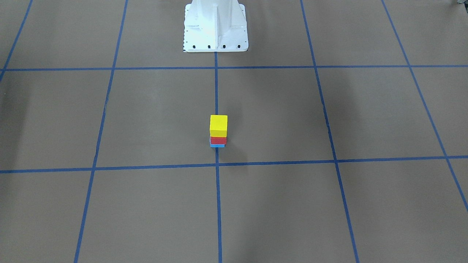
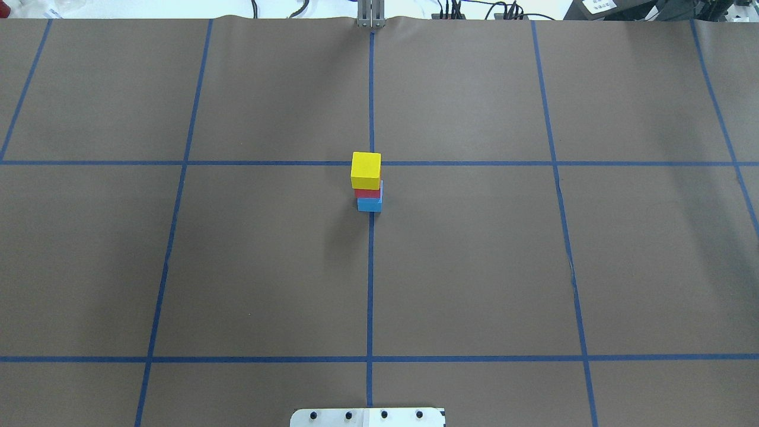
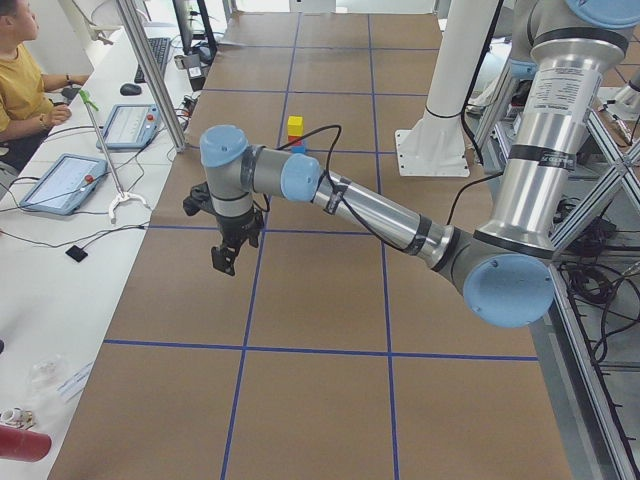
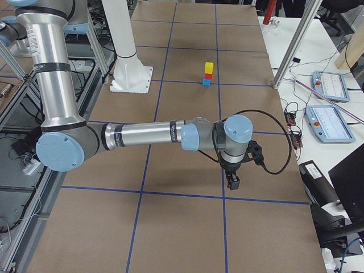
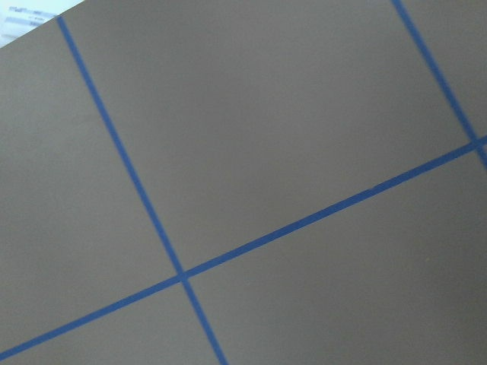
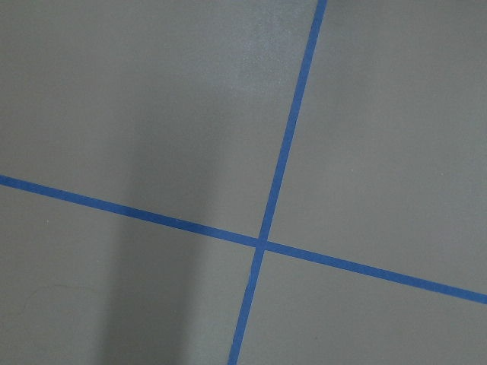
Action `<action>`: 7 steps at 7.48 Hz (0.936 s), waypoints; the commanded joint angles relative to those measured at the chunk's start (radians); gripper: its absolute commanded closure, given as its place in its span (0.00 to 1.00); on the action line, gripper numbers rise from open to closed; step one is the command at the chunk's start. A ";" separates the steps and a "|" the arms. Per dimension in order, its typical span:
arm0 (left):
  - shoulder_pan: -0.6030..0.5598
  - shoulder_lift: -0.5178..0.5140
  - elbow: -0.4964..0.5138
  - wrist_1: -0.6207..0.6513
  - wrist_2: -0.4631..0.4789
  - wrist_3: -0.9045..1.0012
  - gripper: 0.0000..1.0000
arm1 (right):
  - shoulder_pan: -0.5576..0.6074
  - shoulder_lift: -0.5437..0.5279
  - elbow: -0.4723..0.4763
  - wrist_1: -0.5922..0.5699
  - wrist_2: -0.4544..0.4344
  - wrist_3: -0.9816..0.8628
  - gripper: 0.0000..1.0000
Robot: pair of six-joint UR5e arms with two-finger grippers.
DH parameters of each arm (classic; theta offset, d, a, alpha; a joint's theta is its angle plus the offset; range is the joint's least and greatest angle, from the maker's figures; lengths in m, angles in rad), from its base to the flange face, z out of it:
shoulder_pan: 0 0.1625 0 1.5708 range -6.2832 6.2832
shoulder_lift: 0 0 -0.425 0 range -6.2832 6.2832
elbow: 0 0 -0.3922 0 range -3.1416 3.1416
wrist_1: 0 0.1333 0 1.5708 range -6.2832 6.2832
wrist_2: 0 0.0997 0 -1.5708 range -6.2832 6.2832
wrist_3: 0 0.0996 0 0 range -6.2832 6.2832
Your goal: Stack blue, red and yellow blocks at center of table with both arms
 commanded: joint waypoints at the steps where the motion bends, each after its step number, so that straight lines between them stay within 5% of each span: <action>1: -0.045 0.093 0.067 -0.130 -0.001 0.007 0.00 | 0.000 -0.017 0.001 0.000 0.001 0.001 0.00; 3: -0.119 0.162 0.049 -0.141 -0.085 -0.054 0.00 | 0.001 -0.030 0.000 0.000 -0.002 -0.008 0.00; 7: -0.175 0.236 0.044 -0.218 -0.092 -0.088 0.00 | 0.003 -0.030 0.004 0.000 -0.002 0.003 0.00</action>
